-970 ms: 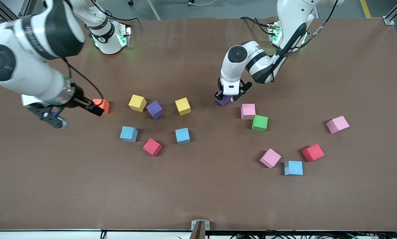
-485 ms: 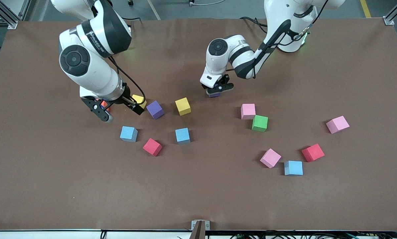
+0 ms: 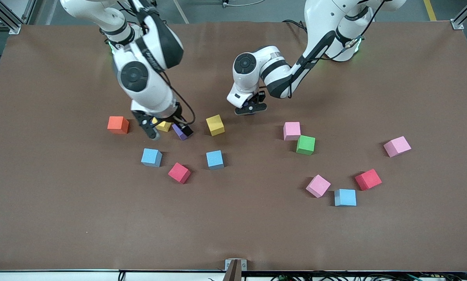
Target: Arrange 11 blocks into digit 3
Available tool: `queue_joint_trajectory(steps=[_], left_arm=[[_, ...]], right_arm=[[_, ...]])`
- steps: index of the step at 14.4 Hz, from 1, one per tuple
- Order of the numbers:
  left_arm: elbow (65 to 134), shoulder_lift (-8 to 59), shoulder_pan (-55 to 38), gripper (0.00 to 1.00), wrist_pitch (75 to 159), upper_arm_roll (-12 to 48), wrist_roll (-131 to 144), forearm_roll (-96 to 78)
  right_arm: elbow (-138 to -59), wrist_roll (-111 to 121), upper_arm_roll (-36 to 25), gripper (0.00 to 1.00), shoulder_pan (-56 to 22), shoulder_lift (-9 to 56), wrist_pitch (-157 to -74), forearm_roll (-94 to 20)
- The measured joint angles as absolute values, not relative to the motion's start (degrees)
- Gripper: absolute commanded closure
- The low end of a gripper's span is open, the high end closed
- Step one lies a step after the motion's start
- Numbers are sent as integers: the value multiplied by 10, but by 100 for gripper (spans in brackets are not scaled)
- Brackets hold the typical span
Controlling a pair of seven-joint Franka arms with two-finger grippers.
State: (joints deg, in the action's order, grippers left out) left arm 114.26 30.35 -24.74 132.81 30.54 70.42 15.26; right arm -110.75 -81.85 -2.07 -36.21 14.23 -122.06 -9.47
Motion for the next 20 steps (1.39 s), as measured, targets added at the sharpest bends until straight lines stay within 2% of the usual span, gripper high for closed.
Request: queue_joint_trajectory(steps=[4, 10, 20], left_arm=[[1134, 306, -248, 64, 1326, 305, 680, 153], [1132, 315, -248, 61, 1326, 305, 642, 153], [1106, 338, -245, 59, 1326, 304, 642, 153]], right_arm=[[-1146, -853, -21, 0, -385, 167, -1285, -95], [-1153, -931, -21, 0, -417, 217, -1360, -95], [-1153, -963, -21, 0, -442, 245, -1397, -95]])
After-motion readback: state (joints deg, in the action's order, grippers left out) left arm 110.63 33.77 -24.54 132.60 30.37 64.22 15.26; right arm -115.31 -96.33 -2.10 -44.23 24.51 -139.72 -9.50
